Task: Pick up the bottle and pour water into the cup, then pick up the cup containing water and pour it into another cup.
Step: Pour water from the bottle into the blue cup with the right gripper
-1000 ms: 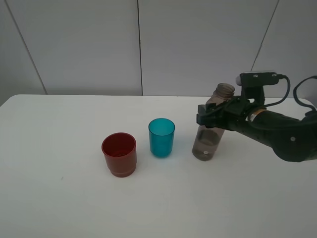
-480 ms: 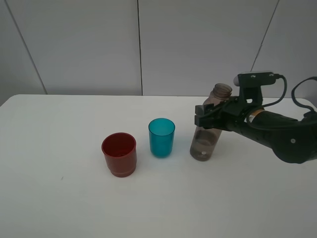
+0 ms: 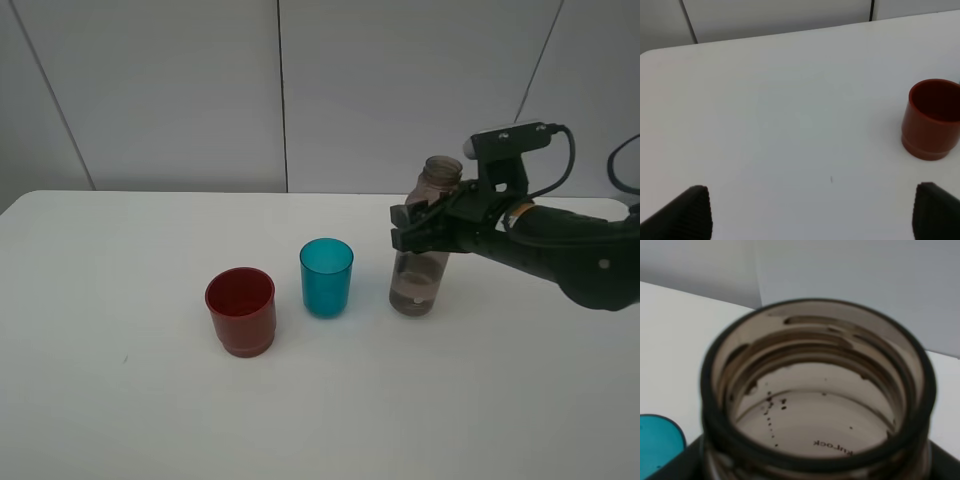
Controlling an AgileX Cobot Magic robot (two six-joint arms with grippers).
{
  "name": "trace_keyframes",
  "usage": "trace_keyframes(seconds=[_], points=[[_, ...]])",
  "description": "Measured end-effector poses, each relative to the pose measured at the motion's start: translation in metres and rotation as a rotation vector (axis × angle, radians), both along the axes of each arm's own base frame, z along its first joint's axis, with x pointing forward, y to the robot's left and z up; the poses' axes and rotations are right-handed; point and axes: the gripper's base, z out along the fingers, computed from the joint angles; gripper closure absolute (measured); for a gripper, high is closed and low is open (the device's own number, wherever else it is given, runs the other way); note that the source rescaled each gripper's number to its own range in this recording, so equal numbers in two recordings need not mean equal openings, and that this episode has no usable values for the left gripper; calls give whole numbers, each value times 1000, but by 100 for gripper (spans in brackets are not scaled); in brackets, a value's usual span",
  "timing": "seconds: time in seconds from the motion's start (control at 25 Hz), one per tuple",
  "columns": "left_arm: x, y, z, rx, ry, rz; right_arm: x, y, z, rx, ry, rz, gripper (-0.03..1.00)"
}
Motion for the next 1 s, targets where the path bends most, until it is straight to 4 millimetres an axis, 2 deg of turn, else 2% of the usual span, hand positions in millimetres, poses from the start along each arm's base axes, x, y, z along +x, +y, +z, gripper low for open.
trace_keyframes(seconds=[0.52, 1.0], points=[[0, 0, 0, 0, 0, 0, 24, 21, 31, -231, 59, 167, 96], [0, 0, 0, 0, 0, 0, 36, 22, 51, -523, 67, 284, 96]])
